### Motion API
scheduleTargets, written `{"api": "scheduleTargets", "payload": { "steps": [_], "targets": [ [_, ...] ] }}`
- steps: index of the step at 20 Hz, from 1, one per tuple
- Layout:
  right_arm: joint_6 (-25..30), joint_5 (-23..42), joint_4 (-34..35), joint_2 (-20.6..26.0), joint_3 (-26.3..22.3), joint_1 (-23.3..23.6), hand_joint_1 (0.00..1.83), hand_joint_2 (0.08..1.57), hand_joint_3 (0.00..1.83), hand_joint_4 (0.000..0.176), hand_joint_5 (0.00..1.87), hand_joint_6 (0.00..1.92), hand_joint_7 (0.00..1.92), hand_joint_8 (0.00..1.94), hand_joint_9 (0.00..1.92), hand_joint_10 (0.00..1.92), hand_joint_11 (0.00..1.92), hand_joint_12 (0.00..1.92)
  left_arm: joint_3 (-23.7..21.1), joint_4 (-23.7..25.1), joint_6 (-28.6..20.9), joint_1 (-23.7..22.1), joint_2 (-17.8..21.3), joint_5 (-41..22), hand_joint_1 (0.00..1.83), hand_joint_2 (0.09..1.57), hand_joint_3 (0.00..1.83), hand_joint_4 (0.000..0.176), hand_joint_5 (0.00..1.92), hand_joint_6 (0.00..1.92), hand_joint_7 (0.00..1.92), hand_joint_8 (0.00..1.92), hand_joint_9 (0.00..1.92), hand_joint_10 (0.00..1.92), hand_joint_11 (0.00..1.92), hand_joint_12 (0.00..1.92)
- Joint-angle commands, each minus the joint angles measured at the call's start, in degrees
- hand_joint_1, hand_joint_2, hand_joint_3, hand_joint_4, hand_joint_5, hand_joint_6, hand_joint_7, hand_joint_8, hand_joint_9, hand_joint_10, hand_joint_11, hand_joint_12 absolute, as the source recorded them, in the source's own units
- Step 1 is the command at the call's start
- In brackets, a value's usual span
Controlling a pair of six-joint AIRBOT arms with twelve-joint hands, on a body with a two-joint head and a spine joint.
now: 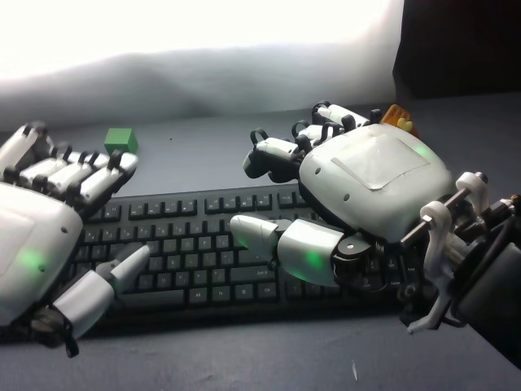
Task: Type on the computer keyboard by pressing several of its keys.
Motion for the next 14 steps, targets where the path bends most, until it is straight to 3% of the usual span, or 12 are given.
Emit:
{"api": "scheduleTargets", "payload": {
  "steps": [1,5,8,14],
  "targets": [
    [0.6,4.9,-3.9,0.1,0.0,0.3,0.05,1.26,0.00,0.000,0.36,0.60,0.77,0.02,0.46,0.92,0.11,1.69,-0.4,2.8,1.7,-0.2,0.0,-6.7,0.13,1.36,0.00,0.036,0.35,0.00,0.47,0.00,0.47,0.07,0.00,1.29],
    [0.7,5.4,-4.7,-0.1,0.0,0.1,0.05,1.26,0.00,0.000,0.37,0.60,0.76,0.01,0.45,0.91,0.07,1.71,-3.0,1.8,4.9,-1.1,-0.4,-5.8,0.19,1.35,0.00,0.032,0.36,0.00,0.46,0.00,0.46,0.07,0.00,1.28],
    [0.8,5.8,-5.3,-0.2,0.0,-0.1,0.04,1.26,0.00,0.000,0.36,0.59,0.78,0.02,0.47,0.92,0.08,1.71,-5.7,-4.5,10.0,-2.9,-1.0,-6.9,0.21,1.34,0.00,0.033,0.30,0.00,0.40,0.00,0.40,0.05,0.00,1.21],
    [1.0,6.2,-6.2,-0.3,0.0,-0.5,0.01,1.26,0.00,0.000,0.42,0.54,0.80,0.02,0.49,0.88,0.08,1.71,-5.6,-7.4,11.1,-0.3,-4.1,-9.0,0.31,1.32,0.00,0.035,0.34,0.01,0.42,0.01,0.44,0.06,0.00,1.24]
  ]
}}
